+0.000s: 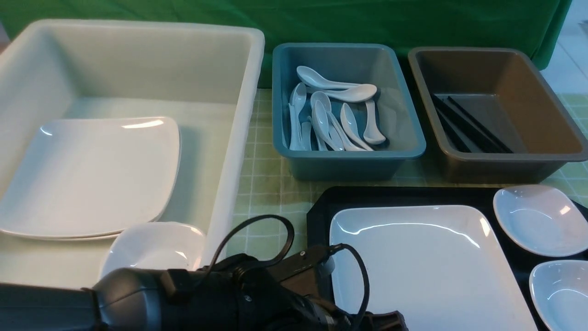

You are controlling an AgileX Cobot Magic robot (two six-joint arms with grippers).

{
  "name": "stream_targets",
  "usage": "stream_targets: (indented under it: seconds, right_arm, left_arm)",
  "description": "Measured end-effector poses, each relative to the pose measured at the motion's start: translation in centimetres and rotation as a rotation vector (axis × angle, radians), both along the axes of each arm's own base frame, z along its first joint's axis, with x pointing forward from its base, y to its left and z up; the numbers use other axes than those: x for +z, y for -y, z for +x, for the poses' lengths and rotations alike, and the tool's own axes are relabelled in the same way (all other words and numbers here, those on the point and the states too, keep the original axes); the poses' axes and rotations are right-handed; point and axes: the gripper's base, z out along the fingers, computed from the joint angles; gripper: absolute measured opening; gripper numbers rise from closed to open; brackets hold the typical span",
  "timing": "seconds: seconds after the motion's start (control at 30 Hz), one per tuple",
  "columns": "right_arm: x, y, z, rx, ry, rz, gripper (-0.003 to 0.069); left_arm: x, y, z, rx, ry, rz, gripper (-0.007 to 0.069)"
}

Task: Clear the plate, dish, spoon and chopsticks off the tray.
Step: Use the left arm to grab a plate from the dinner plate

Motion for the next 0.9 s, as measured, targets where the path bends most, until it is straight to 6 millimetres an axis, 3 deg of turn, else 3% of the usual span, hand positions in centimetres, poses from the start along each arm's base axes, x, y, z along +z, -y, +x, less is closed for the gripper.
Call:
stream_targets:
  seconds: [0.3, 0.9]
  right_arm:
    - [0.0, 0.0, 0.0, 0.0, 0.0, 0.0, 0.0189]
    - [0.0, 0.0, 0.0, 0.0, 0.0, 0.0, 0.0211]
  left_arm:
    - [0.0, 0.2, 0.2, 0.079, -0.028, -0.047, 0.0313]
    - [-2.7, 1.5, 1.4, 0.195, -0.06, -0.113, 0.0306]
